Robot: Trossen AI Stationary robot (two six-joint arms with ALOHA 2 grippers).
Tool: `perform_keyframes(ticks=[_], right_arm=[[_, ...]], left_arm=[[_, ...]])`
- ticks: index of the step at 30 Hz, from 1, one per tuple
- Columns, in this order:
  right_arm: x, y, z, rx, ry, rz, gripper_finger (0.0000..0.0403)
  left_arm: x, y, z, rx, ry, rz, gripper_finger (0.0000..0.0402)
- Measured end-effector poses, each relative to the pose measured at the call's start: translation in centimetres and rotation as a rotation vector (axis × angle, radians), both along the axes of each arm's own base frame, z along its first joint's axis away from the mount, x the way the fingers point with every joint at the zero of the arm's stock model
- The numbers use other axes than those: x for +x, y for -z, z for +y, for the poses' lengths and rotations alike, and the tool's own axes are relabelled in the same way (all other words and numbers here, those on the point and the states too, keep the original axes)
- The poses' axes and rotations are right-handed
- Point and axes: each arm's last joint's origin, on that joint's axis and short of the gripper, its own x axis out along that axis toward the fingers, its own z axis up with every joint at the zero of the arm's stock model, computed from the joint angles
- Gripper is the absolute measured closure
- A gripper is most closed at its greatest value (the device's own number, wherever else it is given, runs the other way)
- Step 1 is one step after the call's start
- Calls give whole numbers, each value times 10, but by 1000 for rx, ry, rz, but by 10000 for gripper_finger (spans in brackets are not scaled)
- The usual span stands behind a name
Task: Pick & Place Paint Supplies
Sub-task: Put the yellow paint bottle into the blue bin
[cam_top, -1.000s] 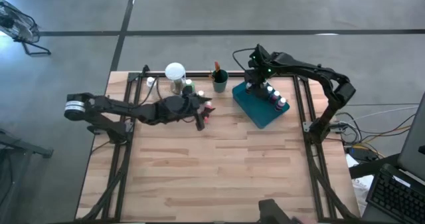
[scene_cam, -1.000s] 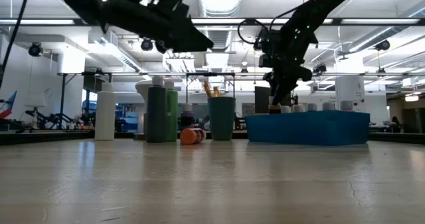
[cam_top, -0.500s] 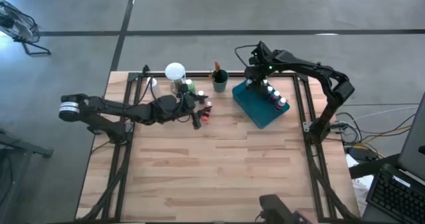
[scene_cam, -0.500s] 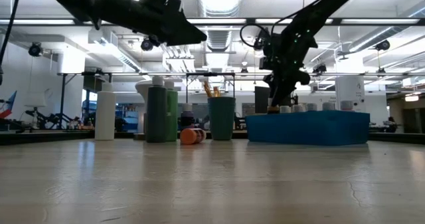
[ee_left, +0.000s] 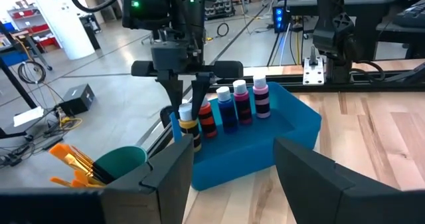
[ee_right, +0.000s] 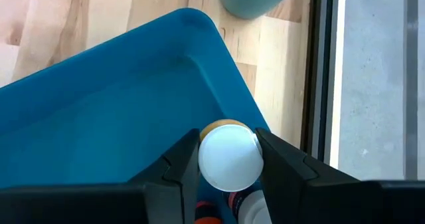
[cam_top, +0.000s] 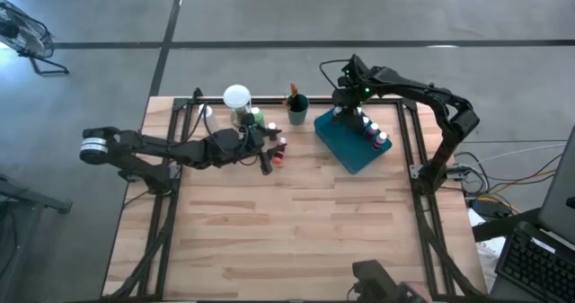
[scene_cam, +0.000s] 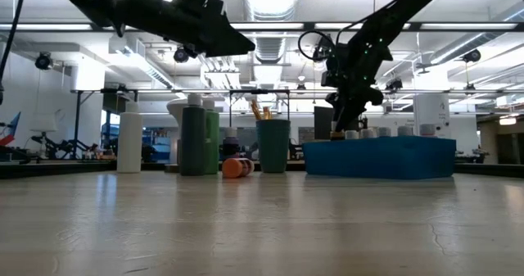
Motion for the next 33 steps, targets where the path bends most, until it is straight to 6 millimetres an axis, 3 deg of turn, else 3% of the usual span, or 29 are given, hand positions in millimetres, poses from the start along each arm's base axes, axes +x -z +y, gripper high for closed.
perform_keyframes(ticks=[12, 24, 33], right_arm=[[-1, 5, -6, 17, 0, -20, 287], [14, 12, -23, 104, 9, 33, 287], [15, 16, -24, 137, 7, 51, 287]], left_arm=[[0, -1, 0, -5, -1, -8, 188], [0, -1, 0, -3, -1, -10, 188], [0, -1, 0, 0, -1, -8, 188]])
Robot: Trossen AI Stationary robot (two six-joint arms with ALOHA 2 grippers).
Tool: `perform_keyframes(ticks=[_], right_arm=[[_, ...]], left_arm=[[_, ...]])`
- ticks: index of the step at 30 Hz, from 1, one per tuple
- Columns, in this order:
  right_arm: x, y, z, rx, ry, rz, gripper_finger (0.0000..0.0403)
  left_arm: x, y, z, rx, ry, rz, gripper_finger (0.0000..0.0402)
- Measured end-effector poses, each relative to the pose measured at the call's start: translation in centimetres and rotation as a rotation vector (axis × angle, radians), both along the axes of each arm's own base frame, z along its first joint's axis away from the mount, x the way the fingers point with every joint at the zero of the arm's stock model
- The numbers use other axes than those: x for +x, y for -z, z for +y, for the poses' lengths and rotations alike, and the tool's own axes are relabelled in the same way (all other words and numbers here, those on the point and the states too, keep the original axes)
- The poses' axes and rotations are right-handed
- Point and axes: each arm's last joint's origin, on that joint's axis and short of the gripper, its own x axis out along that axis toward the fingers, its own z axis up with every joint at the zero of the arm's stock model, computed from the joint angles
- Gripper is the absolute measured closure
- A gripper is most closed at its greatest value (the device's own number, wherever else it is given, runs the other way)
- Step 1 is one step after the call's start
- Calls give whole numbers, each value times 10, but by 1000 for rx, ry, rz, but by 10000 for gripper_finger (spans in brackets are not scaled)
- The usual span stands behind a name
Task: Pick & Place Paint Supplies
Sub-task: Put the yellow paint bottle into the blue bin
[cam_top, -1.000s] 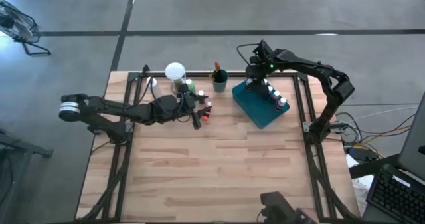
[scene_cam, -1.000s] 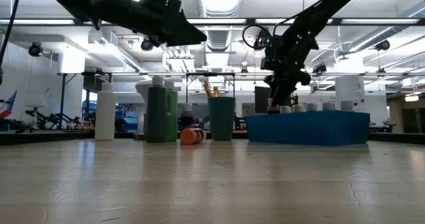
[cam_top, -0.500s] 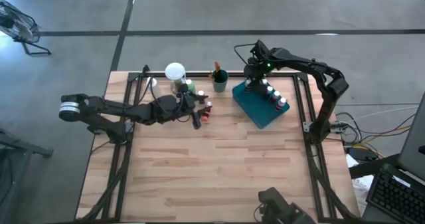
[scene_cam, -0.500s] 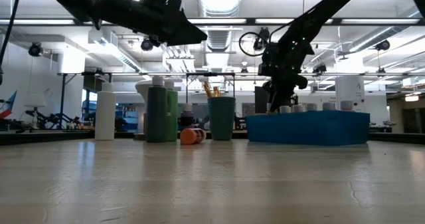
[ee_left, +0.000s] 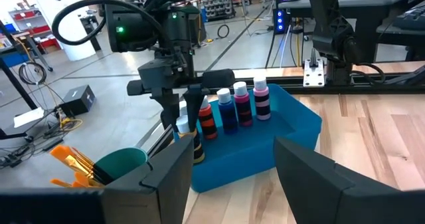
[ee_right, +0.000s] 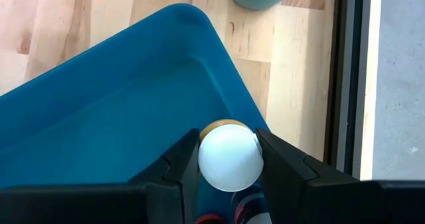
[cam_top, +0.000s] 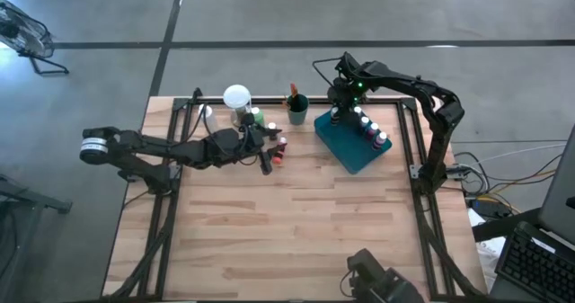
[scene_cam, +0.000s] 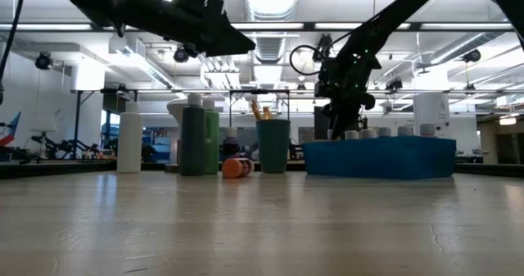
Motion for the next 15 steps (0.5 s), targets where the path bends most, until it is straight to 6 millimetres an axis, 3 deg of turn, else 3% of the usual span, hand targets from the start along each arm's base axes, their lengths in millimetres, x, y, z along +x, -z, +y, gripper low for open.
perform_keyframes(ticks=[15], right_arm=[[-3, 0, -2, 2, 10, 2, 287]], left_arm=[[0, 0, 0, 0, 0, 2, 188]])
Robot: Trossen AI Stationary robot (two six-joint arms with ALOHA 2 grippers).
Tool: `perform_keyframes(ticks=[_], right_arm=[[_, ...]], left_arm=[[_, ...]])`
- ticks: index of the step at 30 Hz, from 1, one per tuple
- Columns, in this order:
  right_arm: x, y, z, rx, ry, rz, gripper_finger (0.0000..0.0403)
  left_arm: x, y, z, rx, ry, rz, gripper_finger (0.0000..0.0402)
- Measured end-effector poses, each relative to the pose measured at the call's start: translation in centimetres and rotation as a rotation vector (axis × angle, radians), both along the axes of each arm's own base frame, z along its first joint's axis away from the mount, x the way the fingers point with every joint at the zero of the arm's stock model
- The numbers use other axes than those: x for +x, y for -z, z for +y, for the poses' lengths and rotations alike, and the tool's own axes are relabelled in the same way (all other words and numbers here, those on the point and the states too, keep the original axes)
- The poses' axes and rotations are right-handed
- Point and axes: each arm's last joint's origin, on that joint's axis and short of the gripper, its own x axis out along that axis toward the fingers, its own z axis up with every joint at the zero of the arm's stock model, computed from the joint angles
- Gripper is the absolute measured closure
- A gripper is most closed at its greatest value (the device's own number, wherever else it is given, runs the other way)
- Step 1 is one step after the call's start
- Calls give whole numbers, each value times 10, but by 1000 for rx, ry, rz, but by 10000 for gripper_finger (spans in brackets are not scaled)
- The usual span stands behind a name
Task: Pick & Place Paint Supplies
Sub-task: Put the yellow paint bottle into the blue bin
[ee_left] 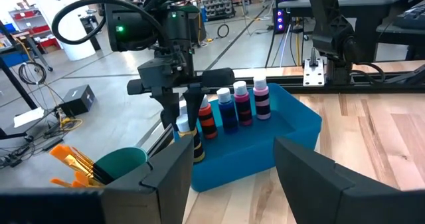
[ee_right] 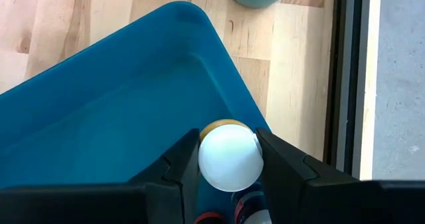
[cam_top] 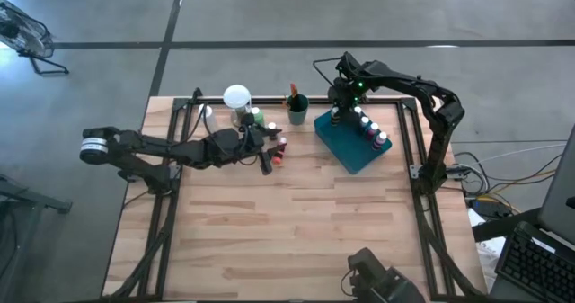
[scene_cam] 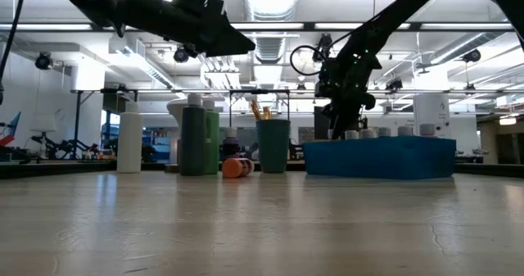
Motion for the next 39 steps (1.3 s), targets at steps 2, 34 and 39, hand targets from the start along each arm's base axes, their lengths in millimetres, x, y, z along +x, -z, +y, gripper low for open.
perform_keyframes(ticks=[2, 34, 39], right_arm=[[0, 0, 0, -1, 0, 0, 285], [3, -18, -3, -4, 54, -8, 213], [3, -27, -3, 4, 61, -4, 228]], left_arm=[[0, 0, 0, 0, 0, 0, 188], [0, 0, 0, 1, 1, 1, 188], [0, 0, 0, 0, 1, 1, 188]])
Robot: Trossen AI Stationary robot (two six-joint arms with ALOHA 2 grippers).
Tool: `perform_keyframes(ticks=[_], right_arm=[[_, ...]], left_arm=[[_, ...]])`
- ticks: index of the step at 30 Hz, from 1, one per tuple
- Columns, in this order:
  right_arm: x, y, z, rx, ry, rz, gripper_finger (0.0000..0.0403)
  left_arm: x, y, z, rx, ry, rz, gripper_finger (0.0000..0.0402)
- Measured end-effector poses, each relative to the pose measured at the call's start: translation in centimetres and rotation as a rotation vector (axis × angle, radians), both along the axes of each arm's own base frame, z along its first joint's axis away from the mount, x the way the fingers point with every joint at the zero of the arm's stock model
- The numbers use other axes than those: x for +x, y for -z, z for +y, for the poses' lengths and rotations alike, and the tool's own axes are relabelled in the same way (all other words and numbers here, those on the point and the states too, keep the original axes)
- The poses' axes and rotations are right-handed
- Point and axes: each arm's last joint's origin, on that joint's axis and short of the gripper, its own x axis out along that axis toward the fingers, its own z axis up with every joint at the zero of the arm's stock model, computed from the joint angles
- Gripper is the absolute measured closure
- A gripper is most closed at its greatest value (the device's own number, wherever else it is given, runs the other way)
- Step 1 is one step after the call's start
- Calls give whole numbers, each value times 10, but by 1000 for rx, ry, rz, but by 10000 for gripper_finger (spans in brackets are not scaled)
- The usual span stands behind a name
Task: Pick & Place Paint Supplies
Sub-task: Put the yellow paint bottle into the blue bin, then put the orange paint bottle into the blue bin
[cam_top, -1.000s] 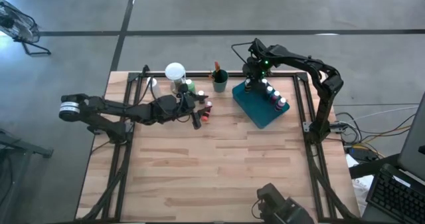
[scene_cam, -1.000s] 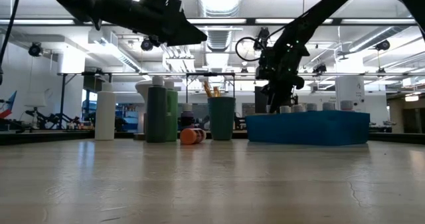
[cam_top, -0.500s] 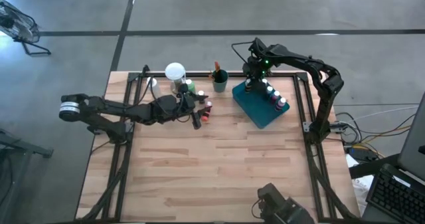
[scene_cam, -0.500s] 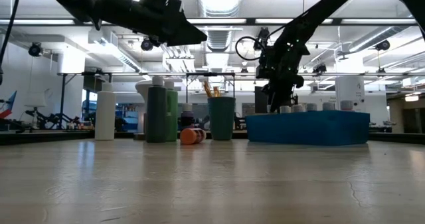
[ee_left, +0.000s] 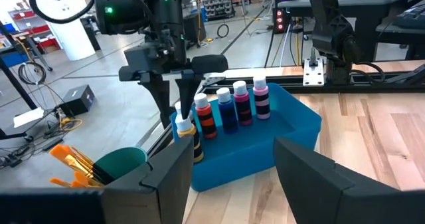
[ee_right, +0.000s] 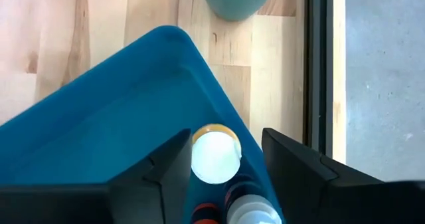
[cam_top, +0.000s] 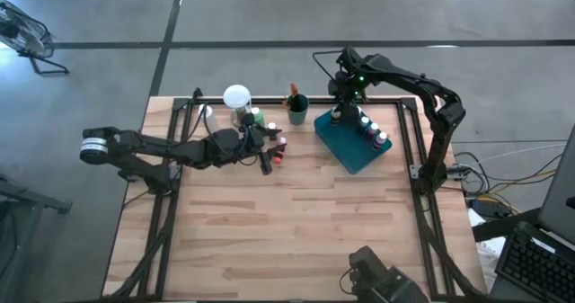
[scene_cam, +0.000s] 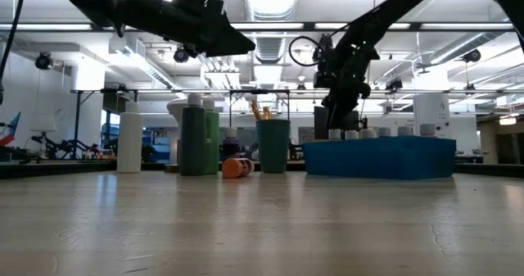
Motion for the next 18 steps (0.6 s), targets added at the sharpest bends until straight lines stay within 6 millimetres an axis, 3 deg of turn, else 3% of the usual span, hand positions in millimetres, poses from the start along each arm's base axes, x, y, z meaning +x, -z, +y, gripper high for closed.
perform_keyframes(ticks=[10, 18], right_arm=[[-3, -18, 9, 8, 45, -16, 263], [-5, -66, 37, -60, 49, -112, 299]], left_arm=[[0, 0, 0, -3, 0, 3, 188], [0, 3, 0, -100, -72, 41, 191]])
